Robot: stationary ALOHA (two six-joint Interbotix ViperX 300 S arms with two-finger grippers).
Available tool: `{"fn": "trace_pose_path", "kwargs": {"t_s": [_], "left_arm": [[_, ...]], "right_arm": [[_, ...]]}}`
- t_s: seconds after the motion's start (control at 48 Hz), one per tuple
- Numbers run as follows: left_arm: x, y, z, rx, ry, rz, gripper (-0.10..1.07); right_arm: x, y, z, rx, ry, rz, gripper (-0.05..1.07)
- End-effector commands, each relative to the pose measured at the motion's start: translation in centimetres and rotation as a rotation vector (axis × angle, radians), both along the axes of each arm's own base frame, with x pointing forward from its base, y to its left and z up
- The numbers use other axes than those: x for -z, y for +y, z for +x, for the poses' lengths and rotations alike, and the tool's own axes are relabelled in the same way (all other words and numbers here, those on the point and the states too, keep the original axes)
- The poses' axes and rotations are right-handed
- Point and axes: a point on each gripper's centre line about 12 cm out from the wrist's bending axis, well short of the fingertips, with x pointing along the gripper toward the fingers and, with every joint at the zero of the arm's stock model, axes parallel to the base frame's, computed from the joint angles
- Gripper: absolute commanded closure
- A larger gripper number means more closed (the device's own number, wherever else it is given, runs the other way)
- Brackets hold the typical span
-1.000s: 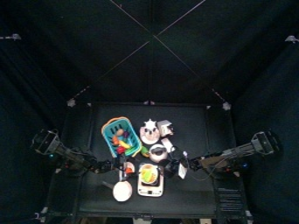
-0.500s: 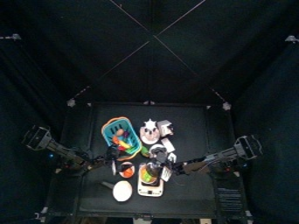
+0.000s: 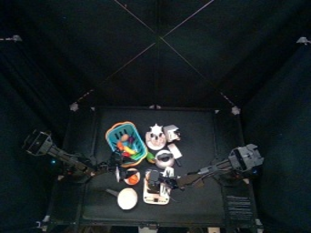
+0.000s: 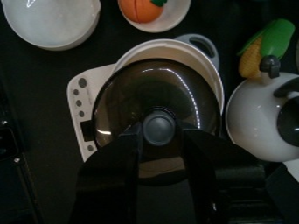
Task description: Place pot lid on pot
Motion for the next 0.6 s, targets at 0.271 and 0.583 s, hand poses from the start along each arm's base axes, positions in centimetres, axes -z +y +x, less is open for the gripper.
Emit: {"fn": "trace_pose_path", "kwargs": {"t_s": [0.271, 0.583], "left_arm": [[-0.5, -0.1, 0.2, 0.002, -0.019, 0.003, -0.04], [-0.4, -0.2, 0.2, 0.002, -0.015, 0.004, -0.04]], "right_arm": [[-1.1, -0.8, 1.0, 0.014, -0.024, -0.018, 0.53], [-0.7, -1.2, 1.6, 0.017, -0.023, -0.037, 0.53]]}}
